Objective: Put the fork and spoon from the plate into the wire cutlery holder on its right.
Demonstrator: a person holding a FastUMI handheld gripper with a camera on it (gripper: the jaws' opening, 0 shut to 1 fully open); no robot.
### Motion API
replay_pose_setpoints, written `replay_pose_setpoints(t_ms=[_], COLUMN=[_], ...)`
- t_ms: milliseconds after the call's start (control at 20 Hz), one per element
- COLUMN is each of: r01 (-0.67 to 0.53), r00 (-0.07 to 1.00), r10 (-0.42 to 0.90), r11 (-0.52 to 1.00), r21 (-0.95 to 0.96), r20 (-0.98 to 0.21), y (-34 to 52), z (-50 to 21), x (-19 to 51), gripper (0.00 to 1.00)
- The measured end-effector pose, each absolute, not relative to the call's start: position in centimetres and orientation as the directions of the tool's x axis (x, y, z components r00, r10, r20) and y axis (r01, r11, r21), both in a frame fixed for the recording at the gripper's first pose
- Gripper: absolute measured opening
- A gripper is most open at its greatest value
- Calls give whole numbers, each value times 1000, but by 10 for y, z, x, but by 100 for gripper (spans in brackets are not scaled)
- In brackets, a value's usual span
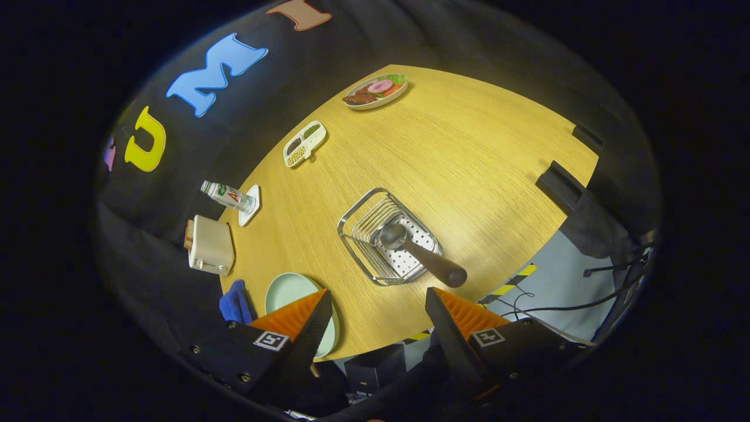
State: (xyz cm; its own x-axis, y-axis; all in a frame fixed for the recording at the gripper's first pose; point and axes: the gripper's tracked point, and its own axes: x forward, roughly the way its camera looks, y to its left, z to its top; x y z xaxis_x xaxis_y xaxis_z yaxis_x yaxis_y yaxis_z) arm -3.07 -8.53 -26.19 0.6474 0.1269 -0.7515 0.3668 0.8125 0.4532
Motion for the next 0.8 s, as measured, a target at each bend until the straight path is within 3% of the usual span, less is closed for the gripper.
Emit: replay_pose_setpoints(t_ms=[450,800], r01=[345,255], r00=[633,602], r10=[132,200], r11=[835,869], r21=[430,423], r20=[-763,-773], y=[-73,-32], z=[-265,-268], x=[-25,-14], gripper=[98,98])
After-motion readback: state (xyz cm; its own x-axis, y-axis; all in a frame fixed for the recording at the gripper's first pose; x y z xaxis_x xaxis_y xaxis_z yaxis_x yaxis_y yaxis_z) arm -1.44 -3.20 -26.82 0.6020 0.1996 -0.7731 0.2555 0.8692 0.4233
